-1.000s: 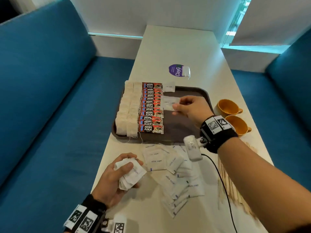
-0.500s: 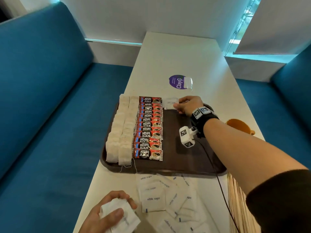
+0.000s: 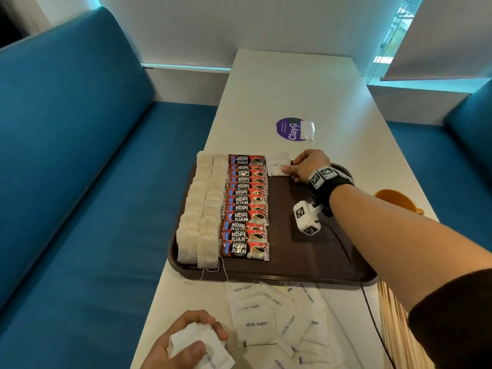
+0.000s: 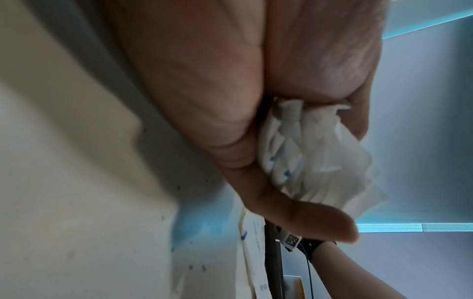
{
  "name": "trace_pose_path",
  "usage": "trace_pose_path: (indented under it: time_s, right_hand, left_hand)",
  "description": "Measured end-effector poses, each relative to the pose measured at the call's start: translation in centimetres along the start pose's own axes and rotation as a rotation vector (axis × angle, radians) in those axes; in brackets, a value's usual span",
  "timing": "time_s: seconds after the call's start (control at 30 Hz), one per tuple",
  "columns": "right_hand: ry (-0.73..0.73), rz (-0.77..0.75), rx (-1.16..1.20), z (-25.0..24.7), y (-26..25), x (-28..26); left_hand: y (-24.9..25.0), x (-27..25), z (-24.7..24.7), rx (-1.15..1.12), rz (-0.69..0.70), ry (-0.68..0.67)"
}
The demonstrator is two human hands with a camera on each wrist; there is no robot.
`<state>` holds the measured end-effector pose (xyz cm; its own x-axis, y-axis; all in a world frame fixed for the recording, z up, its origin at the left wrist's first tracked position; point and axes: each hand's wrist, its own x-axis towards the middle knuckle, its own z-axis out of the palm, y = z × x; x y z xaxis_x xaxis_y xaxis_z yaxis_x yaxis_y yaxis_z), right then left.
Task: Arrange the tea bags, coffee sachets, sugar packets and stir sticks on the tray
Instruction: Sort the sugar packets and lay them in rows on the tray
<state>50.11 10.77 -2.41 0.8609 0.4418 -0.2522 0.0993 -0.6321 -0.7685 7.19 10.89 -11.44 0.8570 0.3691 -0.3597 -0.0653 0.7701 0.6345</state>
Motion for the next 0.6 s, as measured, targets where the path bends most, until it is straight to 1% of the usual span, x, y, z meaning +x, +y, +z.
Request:
trace_pose_path:
  time_s: [0.1, 0.17, 0.2, 0.27, 0.33, 0.37, 0.43, 0.47, 0.53, 0.6]
  right_hand:
    - [0.001, 0.02, 0.001, -0.8, 0.0, -1.1]
    - [0.032, 0.023, 0.018, -1.6, -0.1, -2.6]
    - [0.036, 0.018, 0.036, -2.0, -0.3, -3.6]
    - [0.004, -0.011, 0.087, -2.8, -0.7, -6.2]
    - [-0.077, -0.054, 0.146, -3.5, -1.2, -9.9]
    - [-0.134, -0.072, 0.178, -3.7, -1.3, -12.0]
    - [-0.254, -0.103, 0.241, -4.1, -1.2, -16.5]
    - [-0.3, -0.125, 0.26, -4.0, -0.8, -18.6]
    - [-0.375, -0.163, 0.283, -3.8, 0.0, -22.6]
    - [-0.447, -0.162, 0.307, -3.1, 0.9, -25.9]
  left_hand:
    - [0.1, -0.3, -0.4, -0.045, 0.001, -0.021]
    - [0.1, -2.0, -0.3, -0.078, -0.009, -0.071]
    - [0.1, -3.1, 0.2, -0.108, -0.007, -0.123]
    - [-0.1, -4.2, 1.1, -0.204, 0.021, -0.193]
    - [-0.1, -4.9, 2.4, -0.204, 0.014, -0.203]
    - [-0.1, -5.2, 2.9, -0.181, 0.016, -0.185]
    - [-0.1, -5.8, 3.9, -0.11, 0.053, -0.086]
    - [0.0, -6.0, 4.4, -0.086, 0.066, -0.059]
    - [0.0, -6.1, 4.7, -0.059, 0.069, -0.032]
    - [-0.1, -6.1, 4.9, -0.047, 0.08, -0.016]
